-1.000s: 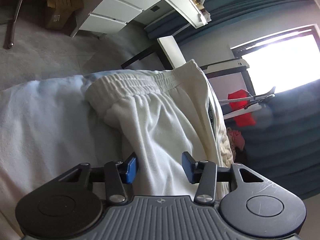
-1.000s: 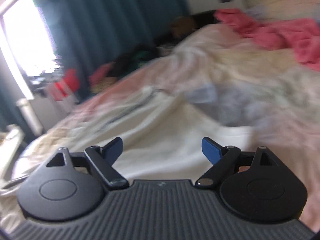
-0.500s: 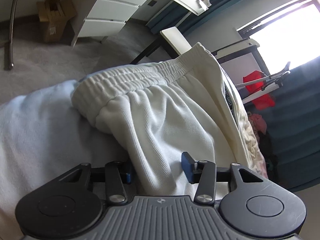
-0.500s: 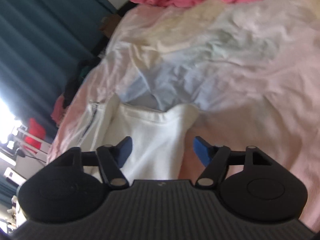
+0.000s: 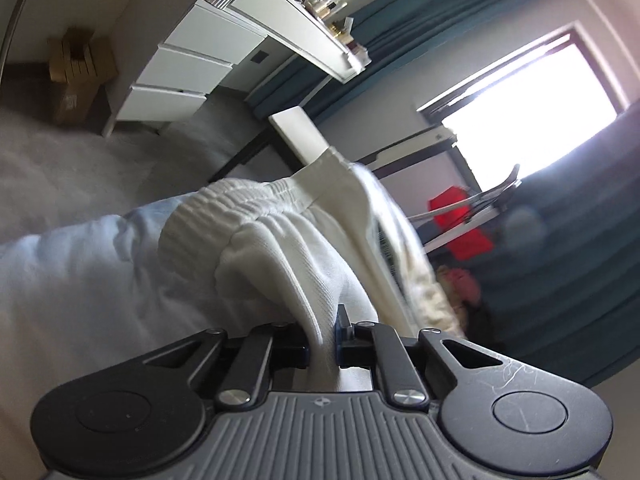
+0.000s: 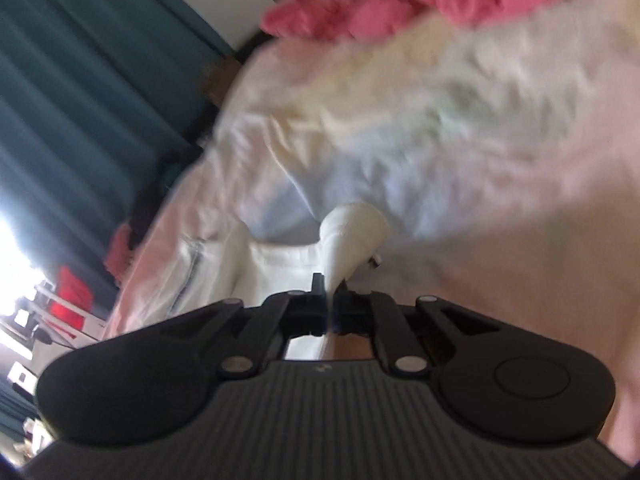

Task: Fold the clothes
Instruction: 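Lift the hem with both grippers and fold it toward the collar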

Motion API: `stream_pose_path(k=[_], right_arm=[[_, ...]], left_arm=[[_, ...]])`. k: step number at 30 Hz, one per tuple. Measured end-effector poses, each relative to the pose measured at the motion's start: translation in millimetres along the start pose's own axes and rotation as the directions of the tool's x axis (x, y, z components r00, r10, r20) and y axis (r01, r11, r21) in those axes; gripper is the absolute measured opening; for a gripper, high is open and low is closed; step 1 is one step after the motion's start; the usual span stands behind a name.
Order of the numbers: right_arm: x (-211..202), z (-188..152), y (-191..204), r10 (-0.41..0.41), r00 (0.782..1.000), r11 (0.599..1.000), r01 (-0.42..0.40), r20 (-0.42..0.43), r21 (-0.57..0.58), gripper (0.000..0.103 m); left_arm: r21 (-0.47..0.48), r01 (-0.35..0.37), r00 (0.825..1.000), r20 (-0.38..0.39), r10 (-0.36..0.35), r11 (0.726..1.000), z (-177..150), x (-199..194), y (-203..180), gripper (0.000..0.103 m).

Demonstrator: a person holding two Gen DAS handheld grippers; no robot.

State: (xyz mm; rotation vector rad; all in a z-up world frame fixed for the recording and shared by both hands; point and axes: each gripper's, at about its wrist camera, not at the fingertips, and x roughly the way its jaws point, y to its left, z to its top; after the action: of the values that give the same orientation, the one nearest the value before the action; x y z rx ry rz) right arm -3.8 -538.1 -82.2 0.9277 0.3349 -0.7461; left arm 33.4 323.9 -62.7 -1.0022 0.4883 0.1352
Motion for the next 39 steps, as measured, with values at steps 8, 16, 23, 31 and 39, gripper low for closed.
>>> stream_pose_path(k=[8,16,23,31,39], right_arm=[[3,43,47,0.057,0.998,0.993,-0.053,0.038,-0.105,0.005],[102,61,173,0.067,0.995,0.974,-0.05,0.07,-0.22,0.006],[233,42,270,0.018,0.996,0.928,0.016,0.088,-0.373,0.006],[321,10,279,-0.068,0.998,0.891,0.066,0.012,-0.448,0.006],[293,24,256,-0.022,0.999,0.93,0.008,-0.033,-0.369,0.035]], left_arm=[[0.04,0.017,1.0,0.015,-0.018,0.999,40,23,-55,0.01],[0.122,-0.112,0.994,0.009,0.112,0.986,92,152,-160,0.011],[0.23,-0.279,0.959,0.01,0.284,0.932,101,317,-195,0.012],[0.309,-0.379,0.916,-0.012,0.401,0.872,85,407,-194,0.017],[0.335,-0.209,0.968,-0.066,0.244,0.919,85,338,-181,0.062]])
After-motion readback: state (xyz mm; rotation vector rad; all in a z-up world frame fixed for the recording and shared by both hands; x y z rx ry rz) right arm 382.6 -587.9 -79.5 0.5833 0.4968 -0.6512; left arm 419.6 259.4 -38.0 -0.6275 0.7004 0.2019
